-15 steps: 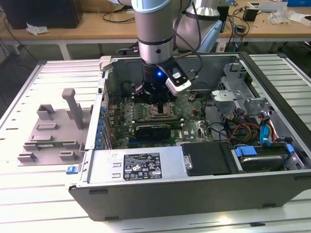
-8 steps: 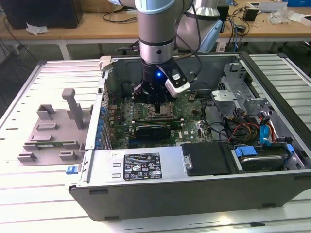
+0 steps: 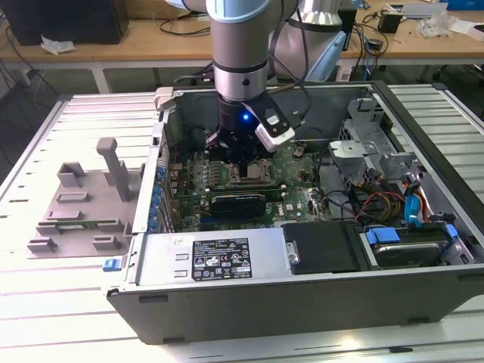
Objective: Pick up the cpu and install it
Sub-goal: 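Install the second cpu locking lever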
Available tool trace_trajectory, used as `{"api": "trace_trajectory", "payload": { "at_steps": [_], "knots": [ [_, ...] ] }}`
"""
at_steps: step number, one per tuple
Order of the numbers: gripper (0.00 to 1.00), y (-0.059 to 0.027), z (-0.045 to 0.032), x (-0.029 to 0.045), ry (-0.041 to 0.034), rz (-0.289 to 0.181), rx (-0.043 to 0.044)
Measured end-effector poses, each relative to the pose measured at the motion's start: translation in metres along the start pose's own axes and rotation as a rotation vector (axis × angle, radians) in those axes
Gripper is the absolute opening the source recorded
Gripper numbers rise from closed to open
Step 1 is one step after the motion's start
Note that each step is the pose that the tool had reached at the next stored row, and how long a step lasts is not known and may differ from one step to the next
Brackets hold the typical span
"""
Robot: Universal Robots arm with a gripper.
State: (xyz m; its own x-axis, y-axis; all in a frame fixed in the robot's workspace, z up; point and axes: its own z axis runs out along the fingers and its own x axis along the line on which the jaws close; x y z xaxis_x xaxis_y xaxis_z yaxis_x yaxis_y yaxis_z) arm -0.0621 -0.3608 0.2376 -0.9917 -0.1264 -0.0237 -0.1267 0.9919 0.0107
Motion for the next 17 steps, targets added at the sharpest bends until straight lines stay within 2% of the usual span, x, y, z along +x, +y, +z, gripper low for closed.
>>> {"api": "trace_trajectory", "payload": {
  "at_steps": [7,12,17],
  "knots": [
    [0.11,-0.0046,0.0024,0.0036,-0.0016,-0.027,-0.0028],
    [0.11,-0.0037,0.0077,0.0127,-0.0078,-0.035,-0.0082],
    [0.11,-0.0054,0.0138,0.0161,-0.0086,-0.038,-0.0147]
  ]
}}
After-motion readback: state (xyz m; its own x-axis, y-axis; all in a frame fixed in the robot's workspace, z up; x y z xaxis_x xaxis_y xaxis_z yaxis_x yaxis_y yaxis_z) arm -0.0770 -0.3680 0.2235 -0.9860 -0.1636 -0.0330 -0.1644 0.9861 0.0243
